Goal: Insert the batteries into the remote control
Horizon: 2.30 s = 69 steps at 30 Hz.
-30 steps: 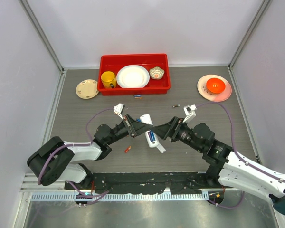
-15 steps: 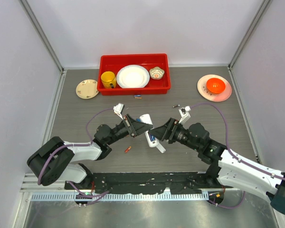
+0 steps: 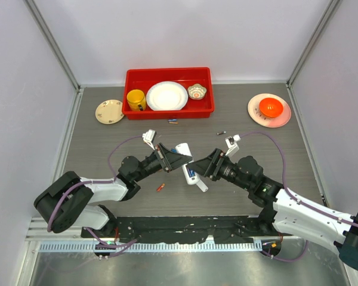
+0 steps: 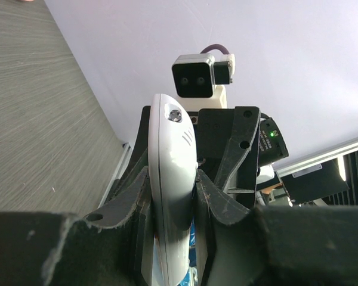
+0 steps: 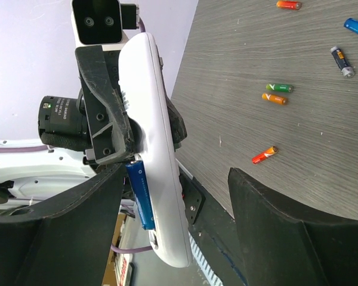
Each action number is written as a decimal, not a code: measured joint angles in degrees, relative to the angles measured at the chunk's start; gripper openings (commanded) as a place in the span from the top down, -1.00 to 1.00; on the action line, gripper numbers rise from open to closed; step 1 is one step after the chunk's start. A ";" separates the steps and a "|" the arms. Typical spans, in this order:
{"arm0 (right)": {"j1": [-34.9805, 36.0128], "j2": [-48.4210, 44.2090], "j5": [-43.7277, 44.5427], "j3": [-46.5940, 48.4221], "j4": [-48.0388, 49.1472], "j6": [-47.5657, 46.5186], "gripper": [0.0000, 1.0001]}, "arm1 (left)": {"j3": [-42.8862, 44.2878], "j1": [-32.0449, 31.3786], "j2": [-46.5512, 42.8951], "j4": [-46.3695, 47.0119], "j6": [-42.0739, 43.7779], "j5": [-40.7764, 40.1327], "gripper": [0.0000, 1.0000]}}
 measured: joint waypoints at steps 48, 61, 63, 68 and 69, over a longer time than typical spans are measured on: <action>-1.88 2.43 -4.42 -2.25 8.85 5.42 0.06 | 0.00 0.00 -1.53 -1.11 1.49 -1.90 1.00; -2.12 3.26 -5.70 -2.38 10.03 5.38 0.17 | 0.57 0.46 -1.55 -1.38 1.73 -1.95 1.00; -2.21 3.85 -5.81 -2.38 10.58 5.33 0.18 | 0.57 0.66 -1.55 -1.62 1.73 -1.90 0.99; -2.23 4.28 -6.19 -2.38 11.06 5.31 0.23 | 0.63 1.03 -1.55 -2.05 1.66 -1.84 1.00; -2.23 4.26 -6.21 -2.38 11.13 5.29 0.24 | 0.68 1.09 -1.55 -2.10 1.62 -1.70 1.00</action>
